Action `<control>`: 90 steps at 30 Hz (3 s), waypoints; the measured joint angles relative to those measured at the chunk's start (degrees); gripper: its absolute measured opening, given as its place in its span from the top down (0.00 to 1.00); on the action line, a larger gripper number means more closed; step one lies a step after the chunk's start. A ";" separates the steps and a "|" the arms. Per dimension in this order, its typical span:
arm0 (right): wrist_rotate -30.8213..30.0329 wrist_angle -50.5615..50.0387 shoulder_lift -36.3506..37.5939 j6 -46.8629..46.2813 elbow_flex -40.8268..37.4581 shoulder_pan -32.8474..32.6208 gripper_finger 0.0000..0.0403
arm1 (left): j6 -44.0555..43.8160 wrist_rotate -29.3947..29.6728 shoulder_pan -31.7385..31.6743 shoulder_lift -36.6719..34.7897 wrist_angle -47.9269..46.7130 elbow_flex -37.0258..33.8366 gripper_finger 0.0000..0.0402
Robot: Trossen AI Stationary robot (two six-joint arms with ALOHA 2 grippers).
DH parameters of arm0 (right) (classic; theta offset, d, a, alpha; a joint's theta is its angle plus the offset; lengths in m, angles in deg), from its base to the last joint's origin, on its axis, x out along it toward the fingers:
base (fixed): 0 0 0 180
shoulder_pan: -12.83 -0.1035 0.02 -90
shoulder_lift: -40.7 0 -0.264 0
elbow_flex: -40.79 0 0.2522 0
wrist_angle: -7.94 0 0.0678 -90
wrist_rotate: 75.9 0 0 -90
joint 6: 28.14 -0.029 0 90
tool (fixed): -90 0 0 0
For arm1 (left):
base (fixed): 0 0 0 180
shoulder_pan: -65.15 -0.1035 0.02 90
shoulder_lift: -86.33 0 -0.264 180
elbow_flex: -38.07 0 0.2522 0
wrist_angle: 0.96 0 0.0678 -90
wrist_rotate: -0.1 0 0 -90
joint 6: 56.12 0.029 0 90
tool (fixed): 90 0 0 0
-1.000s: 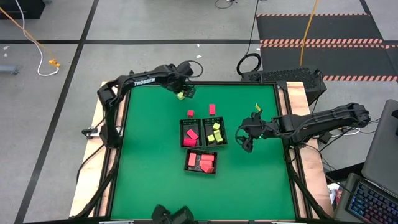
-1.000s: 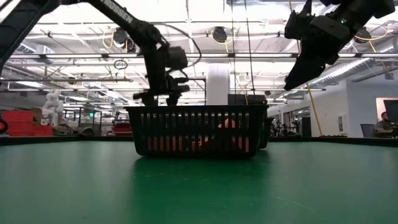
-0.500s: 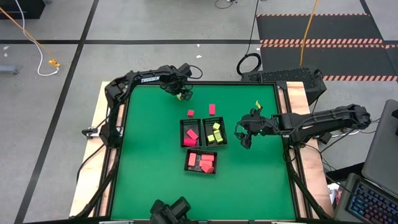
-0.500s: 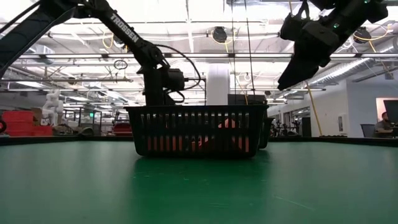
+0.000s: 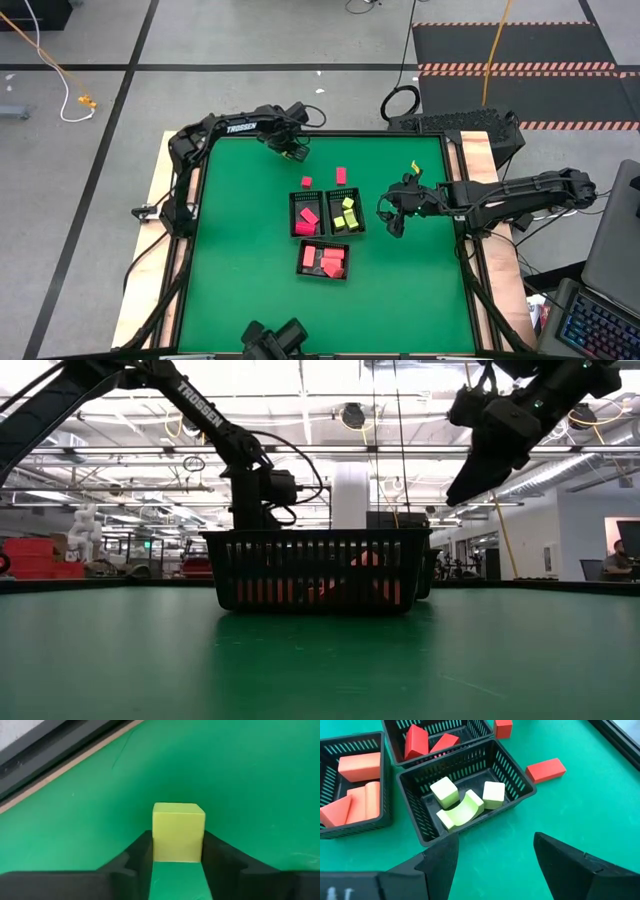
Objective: Sort & place blocks by color
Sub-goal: Put the green block into the right black bin, then put the red block into the top left black bin
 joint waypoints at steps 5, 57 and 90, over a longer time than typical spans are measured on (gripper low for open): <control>0.02 -0.42 -0.01 0.00 0.00 0.00 0.38 | 0.24 -0.19 0.58 -0.02 -0.27 0.00 0.68; -1.11 7.09 3.41 7.98 0.21 9.27 0.38 | -3.64 1.16 29.65 -12.43 17.36 -0.02 0.04; 19.65 -5.92 -48.13 11.17 44.16 30.55 0.38 | 15.75 -7.07 13.93 -52.06 56.34 -38.93 0.14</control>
